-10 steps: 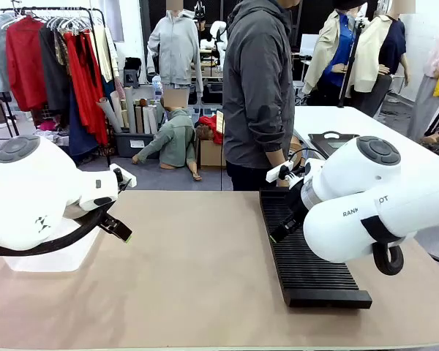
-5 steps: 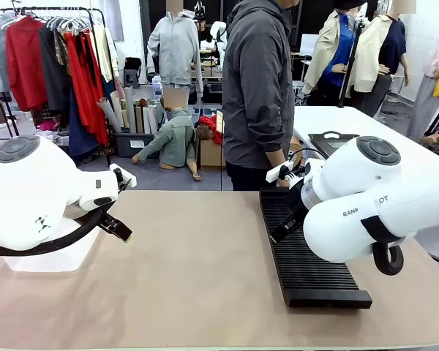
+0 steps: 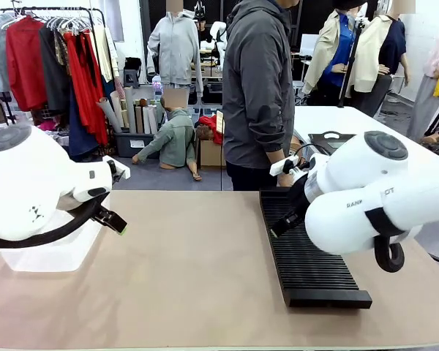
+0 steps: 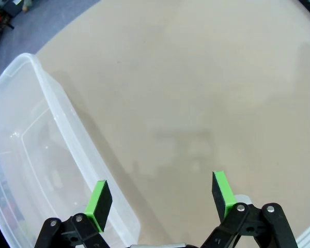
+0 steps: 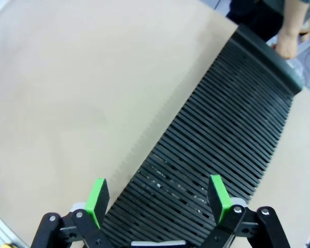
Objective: Sort PCBs into racks and boxes based on the side picked up.
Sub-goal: Pick up the Blank PCB handed by the Human.
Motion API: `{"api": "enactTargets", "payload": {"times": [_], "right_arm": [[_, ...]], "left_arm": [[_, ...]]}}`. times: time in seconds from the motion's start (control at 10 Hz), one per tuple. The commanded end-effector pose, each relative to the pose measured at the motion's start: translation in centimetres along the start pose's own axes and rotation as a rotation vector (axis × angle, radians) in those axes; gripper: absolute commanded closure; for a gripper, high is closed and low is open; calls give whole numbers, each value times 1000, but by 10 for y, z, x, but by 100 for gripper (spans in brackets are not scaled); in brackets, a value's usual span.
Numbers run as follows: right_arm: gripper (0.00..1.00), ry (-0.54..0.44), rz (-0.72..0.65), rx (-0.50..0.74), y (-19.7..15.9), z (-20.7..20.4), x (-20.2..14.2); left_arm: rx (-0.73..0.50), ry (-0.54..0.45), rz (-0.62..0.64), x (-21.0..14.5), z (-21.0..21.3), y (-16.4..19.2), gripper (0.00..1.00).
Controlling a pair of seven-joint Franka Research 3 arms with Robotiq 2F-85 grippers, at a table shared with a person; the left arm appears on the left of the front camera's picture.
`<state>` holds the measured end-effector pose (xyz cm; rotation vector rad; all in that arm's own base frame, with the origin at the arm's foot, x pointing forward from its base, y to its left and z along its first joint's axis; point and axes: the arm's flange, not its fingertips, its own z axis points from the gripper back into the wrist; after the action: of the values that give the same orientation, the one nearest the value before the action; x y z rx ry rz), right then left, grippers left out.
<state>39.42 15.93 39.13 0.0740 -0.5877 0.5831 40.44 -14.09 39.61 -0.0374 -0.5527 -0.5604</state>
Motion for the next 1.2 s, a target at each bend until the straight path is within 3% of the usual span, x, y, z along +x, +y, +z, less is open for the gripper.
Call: {"api": "enactTargets", "payload": {"times": [0.0,0.1,0.3,0.4,0.8,1.1], "right_arm": [[0,-5,-28,28,-18,37,0],[0,2,-42,57,-26,49,2],[0,117,-161,135,-48,74,8],[0,174,-231,160,-58,85,13],[0,137,-353,525,-89,116,14],[0,80,-433,801,-115,121,9]], "left_arm": [[-63,3,16,8,26,14,0],[-134,25,25,11,35,19,0],[-252,42,77,22,62,39,0],[-435,63,97,27,75,51,0],[-697,43,170,38,98,78,0],[-913,5,347,39,100,116,0]]}}
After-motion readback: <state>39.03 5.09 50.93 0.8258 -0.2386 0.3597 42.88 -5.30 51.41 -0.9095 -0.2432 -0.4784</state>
